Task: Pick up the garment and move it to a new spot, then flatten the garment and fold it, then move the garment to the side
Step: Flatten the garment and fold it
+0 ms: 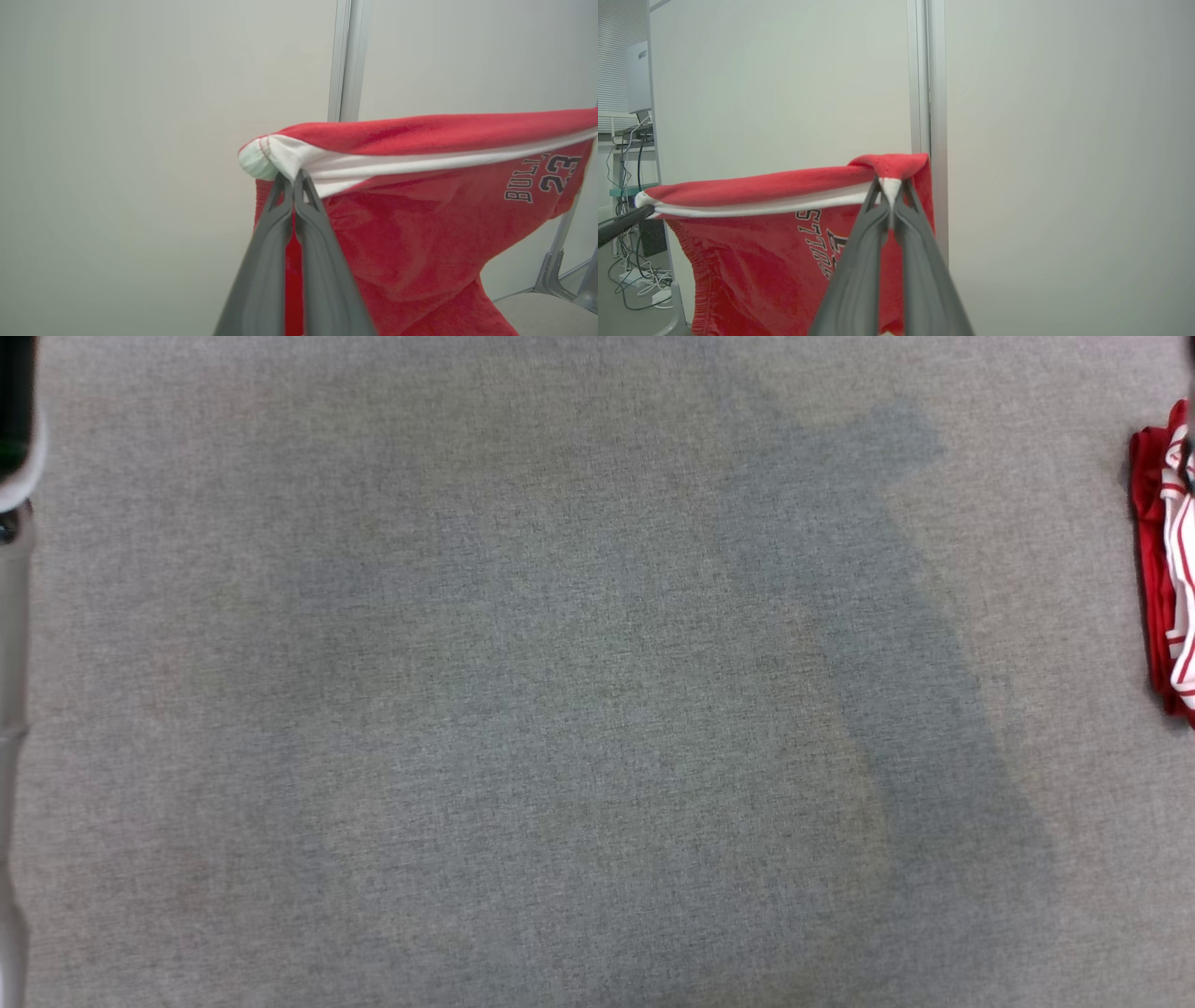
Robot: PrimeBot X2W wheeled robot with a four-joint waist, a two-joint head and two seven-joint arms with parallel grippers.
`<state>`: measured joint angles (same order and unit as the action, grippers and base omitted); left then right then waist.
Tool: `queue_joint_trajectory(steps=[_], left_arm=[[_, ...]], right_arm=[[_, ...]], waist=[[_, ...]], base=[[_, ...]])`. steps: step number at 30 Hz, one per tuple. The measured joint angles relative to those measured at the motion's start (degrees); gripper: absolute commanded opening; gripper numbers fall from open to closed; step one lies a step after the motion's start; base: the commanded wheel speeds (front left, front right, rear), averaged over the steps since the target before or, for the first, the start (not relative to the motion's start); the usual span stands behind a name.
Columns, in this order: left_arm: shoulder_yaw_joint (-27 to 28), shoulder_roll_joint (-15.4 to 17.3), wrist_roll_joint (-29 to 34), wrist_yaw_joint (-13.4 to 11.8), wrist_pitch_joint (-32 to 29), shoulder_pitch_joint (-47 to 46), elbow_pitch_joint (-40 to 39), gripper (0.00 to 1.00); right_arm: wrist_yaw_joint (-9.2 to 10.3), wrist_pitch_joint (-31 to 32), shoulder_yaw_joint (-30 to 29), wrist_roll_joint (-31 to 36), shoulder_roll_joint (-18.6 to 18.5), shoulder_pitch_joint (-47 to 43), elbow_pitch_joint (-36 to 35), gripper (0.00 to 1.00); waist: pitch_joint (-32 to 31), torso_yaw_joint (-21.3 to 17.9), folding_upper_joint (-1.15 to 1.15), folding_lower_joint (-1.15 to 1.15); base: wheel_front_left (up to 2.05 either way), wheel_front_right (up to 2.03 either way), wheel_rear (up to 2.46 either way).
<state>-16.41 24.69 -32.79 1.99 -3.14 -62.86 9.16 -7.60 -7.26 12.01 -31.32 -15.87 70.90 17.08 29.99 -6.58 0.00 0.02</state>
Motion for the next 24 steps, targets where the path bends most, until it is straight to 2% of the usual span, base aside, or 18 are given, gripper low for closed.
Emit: queue_joint_trajectory(steps=[5,8,13,19,24], left_arm=[[-2.90,-1.19,0.58,2.16,4.89,4.54,3.52,0.00],[-5.42,-1.58,0.63,3.08,6.70,11.36,5.81,0.00],[-8.89,-4.46,-1.90,3.94,10.73,25.52,10.20,0.00],[-11.40,-6.60,-6.34,3.91,10.43,41.69,12.73,0.00],[-12.76,-4.77,-8.92,2.03,5.70,52.25,5.75,0.00]], right_arm=[[0.05,-0.76,7.14,-2.85,-3.28,-5.16,2.18,0.00],[0.09,-0.20,10.11,-4.83,-4.54,-12.37,3.44,0.00],[0.11,3.99,15.15,-10.32,-6.23,-27.58,4.31,0.00],[0.10,9.48,14.16,-13.24,-8.61,-43.95,2.78,0.00],[0.04,15.30,7.72,-12.43,-9.29,-55.62,-3.77,0.00]], waist=[[-1.14,0.31,0.00,-0.02],[-2.31,0.47,0.00,-0.02],[-6.32,1.40,0.00,-0.02],[-12.51,2.45,0.00,-0.04],[-17.14,2.81,0.00,-0.04]], base=[[0.00,0.00,0.00],[0.00,0.00,0.00],[0.00,0.00,0.00],[0.00,0.00,0.00],[0.00,0.00,0.00]])
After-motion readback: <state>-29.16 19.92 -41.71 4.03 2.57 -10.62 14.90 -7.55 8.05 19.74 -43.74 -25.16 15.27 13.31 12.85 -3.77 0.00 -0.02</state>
